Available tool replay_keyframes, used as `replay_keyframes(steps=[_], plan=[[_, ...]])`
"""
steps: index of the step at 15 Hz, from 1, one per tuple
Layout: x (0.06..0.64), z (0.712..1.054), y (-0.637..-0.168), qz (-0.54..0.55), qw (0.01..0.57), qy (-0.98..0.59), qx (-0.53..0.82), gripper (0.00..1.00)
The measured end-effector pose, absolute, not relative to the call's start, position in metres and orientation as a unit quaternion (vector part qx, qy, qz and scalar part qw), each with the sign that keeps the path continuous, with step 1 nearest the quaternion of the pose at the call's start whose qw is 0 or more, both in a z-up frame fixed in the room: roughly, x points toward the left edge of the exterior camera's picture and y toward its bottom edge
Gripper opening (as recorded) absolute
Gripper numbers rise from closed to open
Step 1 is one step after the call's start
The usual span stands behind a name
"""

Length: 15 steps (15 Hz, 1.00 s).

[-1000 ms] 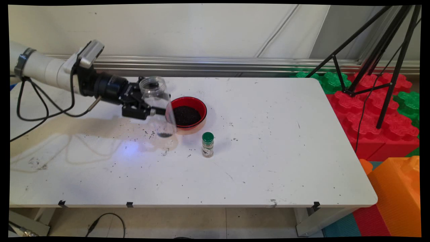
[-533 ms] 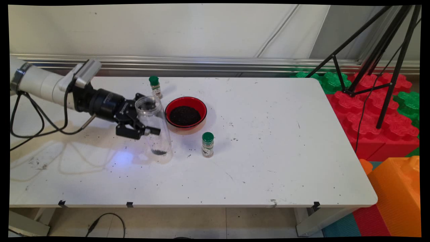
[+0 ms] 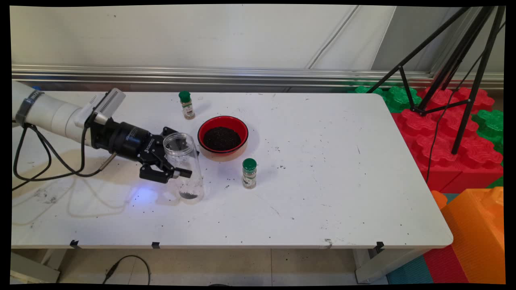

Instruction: Place the picked object on the table

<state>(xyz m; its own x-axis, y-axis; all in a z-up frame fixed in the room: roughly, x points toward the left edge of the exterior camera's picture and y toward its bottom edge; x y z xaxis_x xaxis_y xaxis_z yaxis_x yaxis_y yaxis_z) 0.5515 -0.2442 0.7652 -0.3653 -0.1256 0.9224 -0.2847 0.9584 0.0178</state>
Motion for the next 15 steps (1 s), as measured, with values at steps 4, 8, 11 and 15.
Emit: replay_keyframes(steps=[4, 8, 11, 15], plan=[[0.551, 0.758, -0.242, 0.072, 0.544, -0.827, 0.127, 0.00], [0.551, 0.752, -0.239, 0.073, 0.538, -0.830, 0.128, 0.00], [0.551, 0.747, -0.238, 0.074, 0.534, -0.832, 0.128, 0.00], [0.552, 0.743, -0.237, 0.075, 0.531, -0.835, 0.127, 0.00]])
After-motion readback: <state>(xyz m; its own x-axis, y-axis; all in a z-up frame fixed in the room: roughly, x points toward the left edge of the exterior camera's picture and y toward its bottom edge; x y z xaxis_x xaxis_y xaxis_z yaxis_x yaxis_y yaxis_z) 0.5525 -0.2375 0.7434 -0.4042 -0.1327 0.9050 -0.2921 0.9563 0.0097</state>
